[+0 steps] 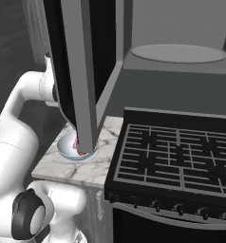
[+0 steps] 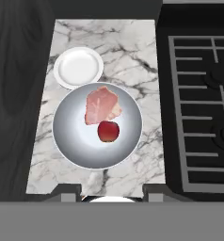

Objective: Remove the apple from the bowl and place it on the small plate. Then place the bowl with only the steak in the microwave, close the door, and press the start button to microwave the steak.

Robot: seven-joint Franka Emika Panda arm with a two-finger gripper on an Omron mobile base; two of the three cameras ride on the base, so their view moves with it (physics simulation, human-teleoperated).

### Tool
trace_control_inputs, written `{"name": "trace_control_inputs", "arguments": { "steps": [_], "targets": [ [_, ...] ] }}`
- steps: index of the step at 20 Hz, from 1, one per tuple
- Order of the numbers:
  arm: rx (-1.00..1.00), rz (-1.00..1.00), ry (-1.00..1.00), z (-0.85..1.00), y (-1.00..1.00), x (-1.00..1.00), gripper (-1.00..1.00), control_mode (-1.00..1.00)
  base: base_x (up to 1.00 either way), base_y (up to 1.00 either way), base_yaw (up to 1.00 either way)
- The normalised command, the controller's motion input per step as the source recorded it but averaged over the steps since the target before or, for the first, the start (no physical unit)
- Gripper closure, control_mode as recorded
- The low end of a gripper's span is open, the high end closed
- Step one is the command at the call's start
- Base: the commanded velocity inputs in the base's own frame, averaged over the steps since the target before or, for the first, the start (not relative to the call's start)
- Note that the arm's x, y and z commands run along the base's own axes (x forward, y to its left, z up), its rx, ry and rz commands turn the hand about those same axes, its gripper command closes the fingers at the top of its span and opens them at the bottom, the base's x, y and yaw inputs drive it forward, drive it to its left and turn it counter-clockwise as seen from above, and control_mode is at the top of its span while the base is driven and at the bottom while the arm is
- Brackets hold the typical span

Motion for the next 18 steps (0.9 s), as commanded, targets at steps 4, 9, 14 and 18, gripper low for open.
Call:
{"name": "trace_control_inputs", "arguments": {
  "steps": [4, 9, 14, 18],
  "targets": [
    [0.03, -0.03, 0.00, -0.23, -0.09, -0.11, -1.00, -1.00, 0.00, 0.00, 0.00],
    [0.04, -0.20, 0.01, -0.74, -0.11, -0.18, -1.00, -1.00, 0.00, 0.00, 0.00],
    [-0.02, -0.01, 0.09, -0.79, 0.18, 0.15, -1.00, -1.00, 0.00, 0.00, 0.00],
    [-0.01, 0.08, 0.04, -0.51, 0.06, 0.06, -1.00, -1.00, 0.00, 0.00, 0.00]
  ]
}}
